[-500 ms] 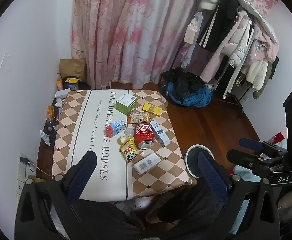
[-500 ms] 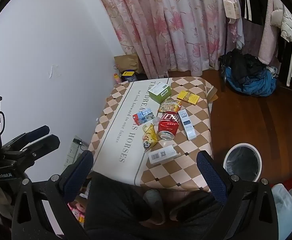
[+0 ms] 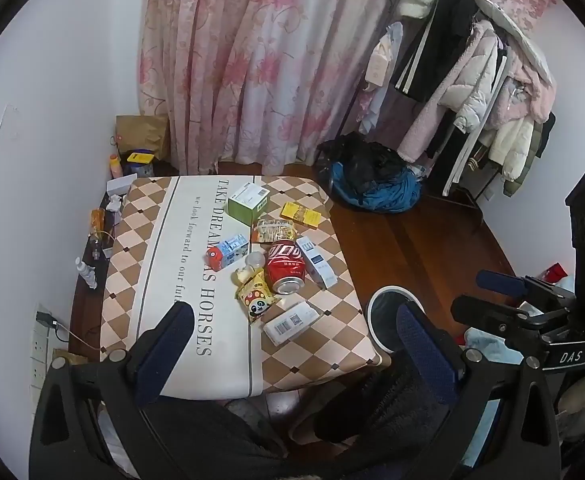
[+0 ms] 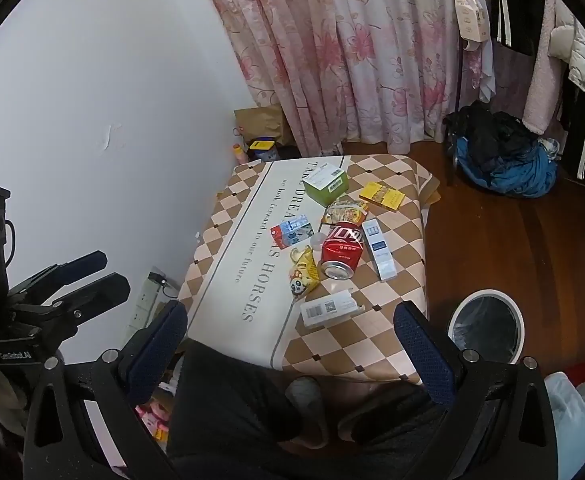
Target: Collect trash
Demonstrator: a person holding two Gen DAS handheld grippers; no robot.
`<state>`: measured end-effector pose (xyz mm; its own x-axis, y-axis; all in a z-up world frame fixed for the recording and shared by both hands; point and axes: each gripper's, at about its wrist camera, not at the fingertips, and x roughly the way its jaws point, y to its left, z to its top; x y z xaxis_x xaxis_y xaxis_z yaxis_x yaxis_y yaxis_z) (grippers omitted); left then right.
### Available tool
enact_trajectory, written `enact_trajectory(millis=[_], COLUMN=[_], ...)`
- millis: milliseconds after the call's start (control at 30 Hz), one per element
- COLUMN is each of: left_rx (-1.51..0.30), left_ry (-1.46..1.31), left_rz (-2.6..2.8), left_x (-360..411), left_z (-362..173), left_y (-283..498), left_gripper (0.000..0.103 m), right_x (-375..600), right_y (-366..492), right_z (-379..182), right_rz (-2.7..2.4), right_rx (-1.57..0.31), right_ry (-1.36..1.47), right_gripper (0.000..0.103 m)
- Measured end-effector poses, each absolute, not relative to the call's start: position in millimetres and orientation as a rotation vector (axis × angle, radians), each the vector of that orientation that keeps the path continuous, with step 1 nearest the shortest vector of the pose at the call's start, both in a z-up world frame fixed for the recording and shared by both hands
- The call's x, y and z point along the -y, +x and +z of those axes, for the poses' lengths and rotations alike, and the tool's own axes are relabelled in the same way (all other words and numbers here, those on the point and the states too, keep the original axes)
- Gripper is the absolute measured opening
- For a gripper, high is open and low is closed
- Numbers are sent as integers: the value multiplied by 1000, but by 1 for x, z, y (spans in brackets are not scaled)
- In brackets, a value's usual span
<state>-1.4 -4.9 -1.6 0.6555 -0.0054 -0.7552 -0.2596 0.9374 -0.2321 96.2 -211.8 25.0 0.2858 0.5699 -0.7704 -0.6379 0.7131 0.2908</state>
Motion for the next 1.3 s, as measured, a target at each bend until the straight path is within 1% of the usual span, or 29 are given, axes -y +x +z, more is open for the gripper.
enact_trajectory(millis=[1300], left_rx=[-849], left_ry=[-367], left_rz=[133], left_x=[12], left_z=[-9], left_y=[-11], left_gripper=[103], right_x=[207], right_y=[89], right_z=[22], right_rz=[814], right_rx=[-994], right_ry=[-100], right_gripper=[103])
